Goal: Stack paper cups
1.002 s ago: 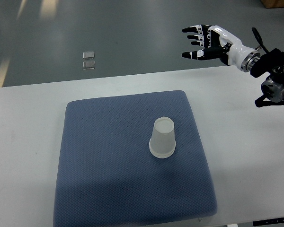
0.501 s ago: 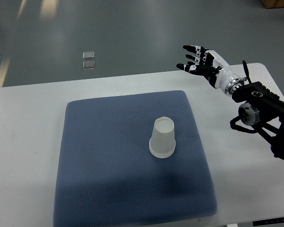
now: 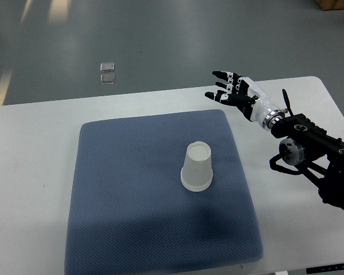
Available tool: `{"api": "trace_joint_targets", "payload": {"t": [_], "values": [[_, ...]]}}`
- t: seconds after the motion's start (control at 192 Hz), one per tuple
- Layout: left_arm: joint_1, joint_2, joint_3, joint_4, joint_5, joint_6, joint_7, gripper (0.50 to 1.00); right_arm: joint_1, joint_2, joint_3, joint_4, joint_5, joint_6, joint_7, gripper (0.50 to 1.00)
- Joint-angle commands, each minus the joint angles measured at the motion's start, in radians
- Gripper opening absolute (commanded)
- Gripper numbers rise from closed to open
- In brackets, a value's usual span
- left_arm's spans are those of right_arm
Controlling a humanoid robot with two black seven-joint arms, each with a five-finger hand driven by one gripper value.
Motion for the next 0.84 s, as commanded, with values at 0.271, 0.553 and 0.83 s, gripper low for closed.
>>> {"api": "trace_joint_targets", "payload": {"t": [0.271, 0.553, 0.83], "values": [[0.0, 0.0, 0.0, 0.0, 0.0, 0.0, 0.0, 1.0, -0.041, 0.081, 0.153, -0.057, 0.015, -0.003, -0.002, 0.917], [0.0, 0.0, 0.0, 0.0, 0.0, 0.0, 0.0, 1.0, -0.067, 0.114, 0.203, -0.06, 0.06, -0.003, 0.0, 0.917], [0.0, 0.0, 0.0, 0.0, 0.0, 0.0, 0.0, 1.0, -0.072, 0.114, 0.203, -0.093, 0.06, -0.003, 0.001, 0.917]]}}
